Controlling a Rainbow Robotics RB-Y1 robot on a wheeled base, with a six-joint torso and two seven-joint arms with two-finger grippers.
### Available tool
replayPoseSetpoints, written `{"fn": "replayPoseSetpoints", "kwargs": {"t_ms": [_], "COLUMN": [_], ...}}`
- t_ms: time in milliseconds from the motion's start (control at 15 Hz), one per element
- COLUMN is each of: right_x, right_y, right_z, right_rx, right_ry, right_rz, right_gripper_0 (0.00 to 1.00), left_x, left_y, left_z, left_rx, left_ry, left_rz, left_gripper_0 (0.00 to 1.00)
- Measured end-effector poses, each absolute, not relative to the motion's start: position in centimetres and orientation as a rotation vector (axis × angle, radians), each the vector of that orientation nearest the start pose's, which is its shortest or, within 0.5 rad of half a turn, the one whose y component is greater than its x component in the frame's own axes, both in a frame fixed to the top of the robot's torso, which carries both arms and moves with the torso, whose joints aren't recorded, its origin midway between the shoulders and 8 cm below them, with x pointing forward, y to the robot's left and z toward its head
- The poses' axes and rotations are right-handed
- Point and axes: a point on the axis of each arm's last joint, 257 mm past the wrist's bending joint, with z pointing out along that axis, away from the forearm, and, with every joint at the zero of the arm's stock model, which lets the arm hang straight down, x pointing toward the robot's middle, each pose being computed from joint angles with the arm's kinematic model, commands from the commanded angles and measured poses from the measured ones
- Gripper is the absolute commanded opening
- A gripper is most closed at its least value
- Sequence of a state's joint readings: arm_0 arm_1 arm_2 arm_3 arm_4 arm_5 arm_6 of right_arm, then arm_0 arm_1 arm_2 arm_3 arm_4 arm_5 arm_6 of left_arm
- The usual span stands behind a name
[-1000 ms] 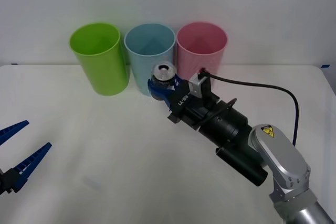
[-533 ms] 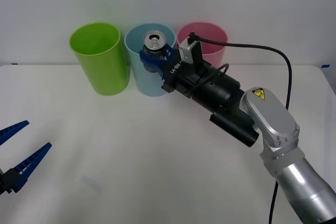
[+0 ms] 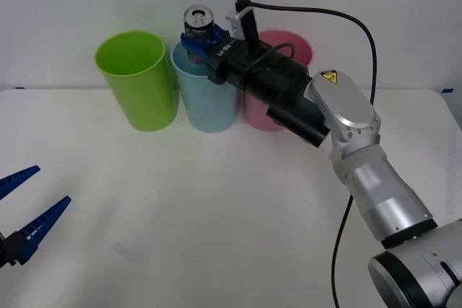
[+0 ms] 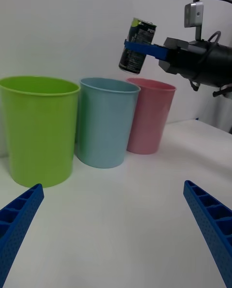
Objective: Grasp the object on the table and drop it into the matching bin: aluminum can to the light blue bin, PET bottle to the pink bin.
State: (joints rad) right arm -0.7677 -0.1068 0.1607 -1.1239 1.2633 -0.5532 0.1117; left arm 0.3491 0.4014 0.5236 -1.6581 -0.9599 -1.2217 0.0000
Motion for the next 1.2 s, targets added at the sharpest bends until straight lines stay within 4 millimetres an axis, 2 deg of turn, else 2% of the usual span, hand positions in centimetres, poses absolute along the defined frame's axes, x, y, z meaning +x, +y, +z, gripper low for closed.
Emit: {"fn": "replayPoseSetpoints", "kwargs": {"t_ms": [267,533,667,1067,1133,1200], "right_x": [63.1,65.8,66.0,65.7,65.6,65.6], "right_y": [8.1,5.6,5.3,6.0,6.1,6.1], "right_z": [-1.6,-1.7,-1.7,-2.0,-2.0,-2.0], "right_rx": [-0.699,-0.650,-0.644,-0.663,-0.665,-0.668], "right_ry": [1.213,1.255,1.259,1.260,1.260,1.259], "right_rz": [0.554,0.454,0.440,0.446,0.446,0.446], "right_gripper_0": [0.00,0.00,0.00,0.00,0.12,0.84], "left_x": [34.2,34.2,34.2,34.2,34.2,34.2], "left_y": [33.0,33.0,33.0,33.0,33.0,33.0], "left_z": [-16.9,-16.9,-16.9,-16.9,-16.9,-16.9], "left_rx": [0.465,0.465,0.465,0.465,0.465,0.465], "left_ry": [1.441,1.441,1.441,1.441,1.441,1.441], "left_rz": [-0.567,-0.567,-0.567,-0.567,-0.567,-0.567], "left_gripper_0": [1.00,1.00,1.00,1.00,1.00,1.00]}}
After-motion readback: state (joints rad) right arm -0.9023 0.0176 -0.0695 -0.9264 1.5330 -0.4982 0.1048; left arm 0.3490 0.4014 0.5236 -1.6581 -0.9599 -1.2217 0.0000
